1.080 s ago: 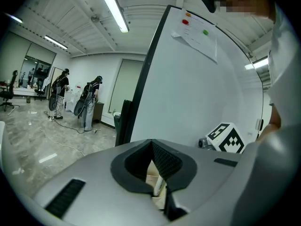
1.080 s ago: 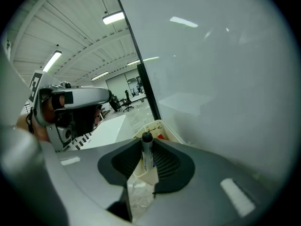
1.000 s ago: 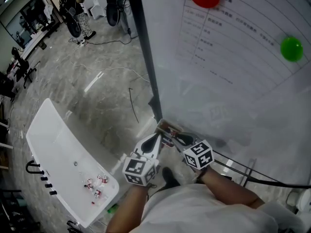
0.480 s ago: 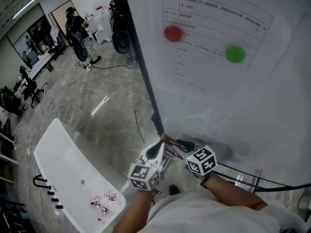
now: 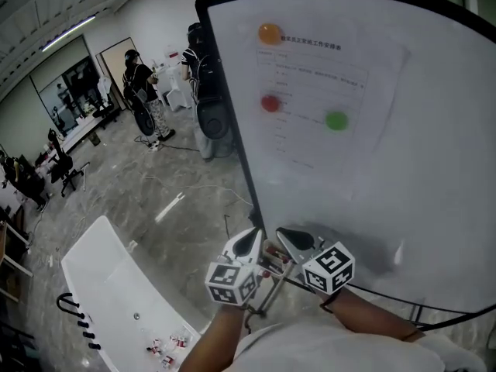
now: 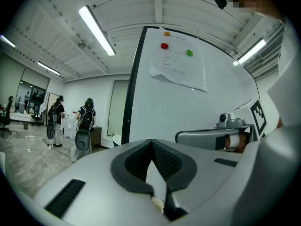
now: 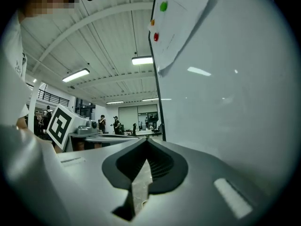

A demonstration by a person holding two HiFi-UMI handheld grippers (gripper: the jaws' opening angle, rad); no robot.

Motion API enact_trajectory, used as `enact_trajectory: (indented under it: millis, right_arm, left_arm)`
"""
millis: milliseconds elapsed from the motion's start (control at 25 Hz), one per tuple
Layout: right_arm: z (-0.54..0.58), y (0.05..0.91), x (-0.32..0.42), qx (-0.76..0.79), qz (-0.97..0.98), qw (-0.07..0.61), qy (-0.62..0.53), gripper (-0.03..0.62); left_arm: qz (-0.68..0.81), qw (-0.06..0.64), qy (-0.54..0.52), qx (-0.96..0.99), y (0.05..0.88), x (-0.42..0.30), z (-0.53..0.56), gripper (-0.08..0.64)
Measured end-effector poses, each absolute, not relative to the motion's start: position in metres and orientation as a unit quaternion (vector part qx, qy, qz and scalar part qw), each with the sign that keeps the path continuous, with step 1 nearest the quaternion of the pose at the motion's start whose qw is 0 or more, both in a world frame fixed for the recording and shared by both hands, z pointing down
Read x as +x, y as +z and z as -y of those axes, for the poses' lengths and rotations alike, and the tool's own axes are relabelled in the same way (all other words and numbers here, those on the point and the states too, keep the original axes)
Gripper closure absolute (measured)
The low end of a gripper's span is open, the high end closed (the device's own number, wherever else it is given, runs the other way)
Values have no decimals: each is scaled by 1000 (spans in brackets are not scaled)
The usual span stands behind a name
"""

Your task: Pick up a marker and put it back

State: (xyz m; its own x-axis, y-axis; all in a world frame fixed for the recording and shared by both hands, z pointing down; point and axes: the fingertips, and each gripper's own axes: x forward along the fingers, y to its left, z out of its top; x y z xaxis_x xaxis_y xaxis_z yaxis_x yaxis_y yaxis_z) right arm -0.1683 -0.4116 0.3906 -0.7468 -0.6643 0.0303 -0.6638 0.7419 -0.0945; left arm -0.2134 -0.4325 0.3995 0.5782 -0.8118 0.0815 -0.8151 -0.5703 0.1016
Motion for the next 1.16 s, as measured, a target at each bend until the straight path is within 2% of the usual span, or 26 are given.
enact_trajectory:
  millis: [200, 1160]
  right_arm:
    - [411, 385, -170, -355, -934, 5, -50, 591]
    - [426, 379, -166, -369, -928, 7, -49, 591]
  left_arm:
    - [463, 47, 0, 885, 383, -215, 428, 558]
    - [460, 44, 0, 887, 380, -208, 438, 558]
